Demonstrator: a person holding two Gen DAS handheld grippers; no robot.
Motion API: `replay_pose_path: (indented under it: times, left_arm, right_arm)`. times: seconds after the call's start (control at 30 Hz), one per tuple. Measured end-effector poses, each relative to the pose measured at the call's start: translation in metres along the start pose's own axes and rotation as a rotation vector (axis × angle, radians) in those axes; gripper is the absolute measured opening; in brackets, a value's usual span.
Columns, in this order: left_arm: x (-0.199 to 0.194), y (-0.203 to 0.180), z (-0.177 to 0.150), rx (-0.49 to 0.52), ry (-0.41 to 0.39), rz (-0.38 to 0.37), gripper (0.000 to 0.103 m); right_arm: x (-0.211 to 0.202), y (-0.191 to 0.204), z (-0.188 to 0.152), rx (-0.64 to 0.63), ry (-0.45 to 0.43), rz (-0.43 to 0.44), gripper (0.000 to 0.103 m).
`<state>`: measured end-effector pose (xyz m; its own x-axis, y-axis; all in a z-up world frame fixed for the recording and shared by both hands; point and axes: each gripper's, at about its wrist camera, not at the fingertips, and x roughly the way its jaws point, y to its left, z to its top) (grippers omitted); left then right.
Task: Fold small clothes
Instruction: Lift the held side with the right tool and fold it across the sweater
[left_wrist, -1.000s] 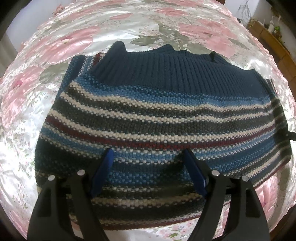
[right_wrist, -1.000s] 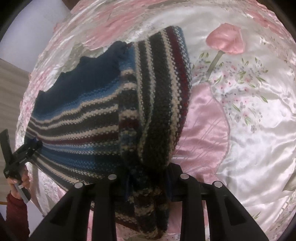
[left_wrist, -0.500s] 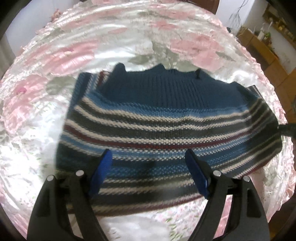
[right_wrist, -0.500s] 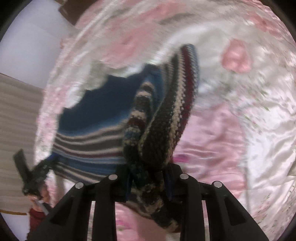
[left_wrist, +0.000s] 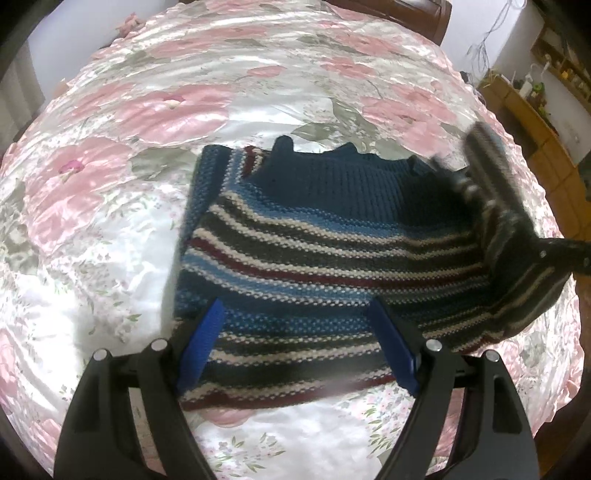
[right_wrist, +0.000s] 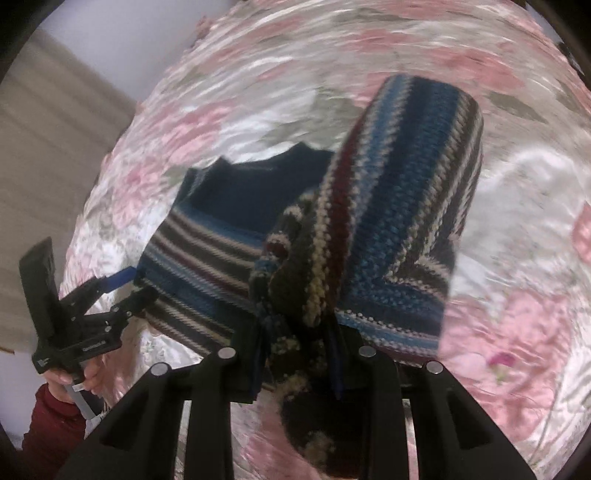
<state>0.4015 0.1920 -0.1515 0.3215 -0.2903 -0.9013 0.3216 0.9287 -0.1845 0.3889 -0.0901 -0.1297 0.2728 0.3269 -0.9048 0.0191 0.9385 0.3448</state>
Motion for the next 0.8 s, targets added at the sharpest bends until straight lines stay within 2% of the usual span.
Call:
replay_pose_path:
  times: [0.13, 0.27, 0.33, 0.37, 0.4, 0.47, 0.63, 0.8]
  left_arm:
    - [0.000, 0.008, -0.003, -0.018, 0.007, -0.004, 0.081]
    - [0.002, 0.011, -0.006, -0.031, 0.015, -0.011, 0.081]
    - [0.002, 0.010, -0.006, -0.028, 0.016, -0.011, 0.081]
    - [0.002, 0.009, -0.005, -0.027, 0.016, -0.012, 0.081]
    - [0.003, 0.008, -0.004, -0.028, 0.017, -0.013, 0.081]
    - [0.003, 0.005, -0.001, -0.031, 0.017, -0.027, 0.081]
    - [-0.001, -0.014, 0.005, -0.029, 0.023, -0.081, 0.081]
    - [0.001, -0.054, 0.011, -0.011, 0.045, -0.181, 0.083]
  right_arm:
    - [0.030, 0.019, 0.000, -0.038, 0.049, -0.042, 0.028]
    - [0.059, 0.015, -0.004, -0.028, 0.101, -0.081, 0.029]
    - [0.067, 0.012, -0.008, -0.037, 0.120, -0.072, 0.036]
    - [0.069, 0.014, -0.008, -0.042, 0.124, -0.065, 0.043]
    - [0.069, 0.015, -0.009, -0.047, 0.127, -0.030, 0.057]
    - [0.063, 0.019, -0.011, -0.044, 0.118, 0.032, 0.065]
    - [0.010, 0.004, -0.023, -0.005, 0.050, 0.167, 0.065]
    - [-0.043, -0.037, -0.039, 0.056, -0.046, 0.139, 0.065]
